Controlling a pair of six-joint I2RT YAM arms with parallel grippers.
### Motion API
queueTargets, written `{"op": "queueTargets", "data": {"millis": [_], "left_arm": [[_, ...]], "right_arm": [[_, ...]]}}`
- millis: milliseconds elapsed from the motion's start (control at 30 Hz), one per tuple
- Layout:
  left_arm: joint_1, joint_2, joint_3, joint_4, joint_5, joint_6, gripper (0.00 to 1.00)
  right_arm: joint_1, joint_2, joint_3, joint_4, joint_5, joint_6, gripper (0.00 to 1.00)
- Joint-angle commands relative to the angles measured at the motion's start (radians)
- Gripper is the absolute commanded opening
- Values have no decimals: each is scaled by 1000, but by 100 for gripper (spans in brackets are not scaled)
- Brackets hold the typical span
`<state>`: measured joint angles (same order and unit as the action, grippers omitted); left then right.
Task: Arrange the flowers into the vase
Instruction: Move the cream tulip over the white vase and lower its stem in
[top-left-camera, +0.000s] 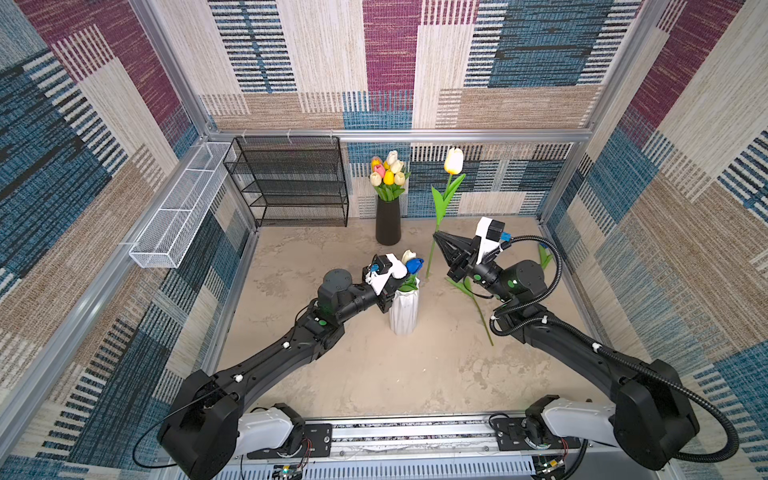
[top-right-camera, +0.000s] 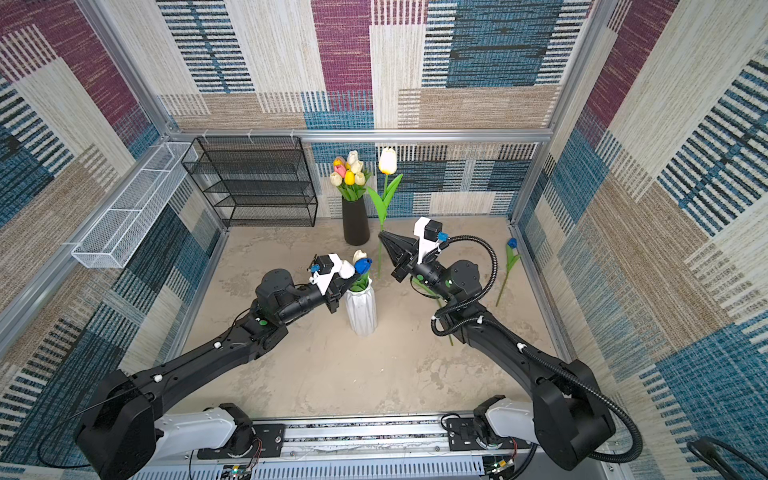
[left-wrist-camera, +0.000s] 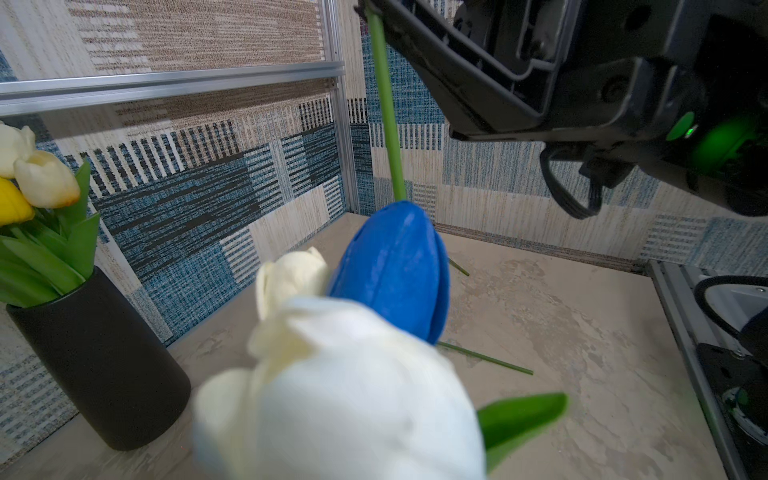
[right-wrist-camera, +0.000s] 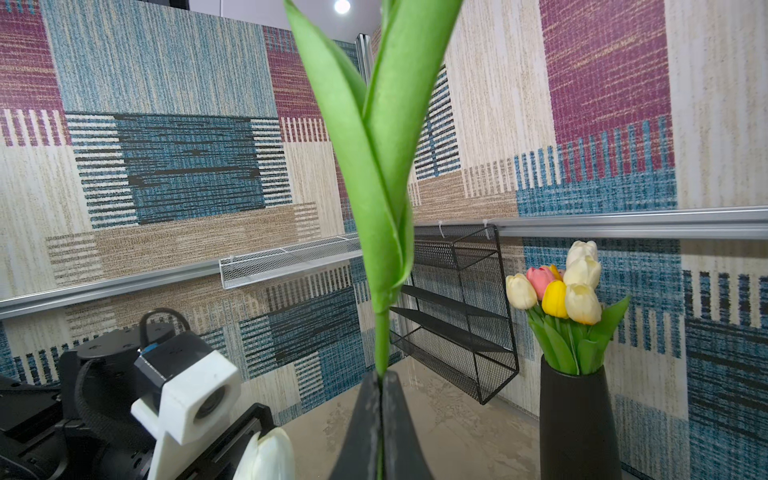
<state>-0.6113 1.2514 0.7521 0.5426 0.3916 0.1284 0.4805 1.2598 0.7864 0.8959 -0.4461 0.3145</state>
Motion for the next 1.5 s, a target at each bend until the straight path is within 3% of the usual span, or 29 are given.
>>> {"op": "queueTargets", "data": {"millis": [0,467,1033,1467], "left_arm": [[0,3,9,8,-16,19,10],[-1,-38,27,-26,-29,27,8],[-1,-93,7,-26,-64,39,8],[-1,-86,-8,13,-59,31,9]], "right_arm": [[0,5,13,51,-16,17,0],[0,36,38,115,-37,68,0],[3,211,65,279,-52,168,0],[13,169,42,283,-87,181,0]]}}
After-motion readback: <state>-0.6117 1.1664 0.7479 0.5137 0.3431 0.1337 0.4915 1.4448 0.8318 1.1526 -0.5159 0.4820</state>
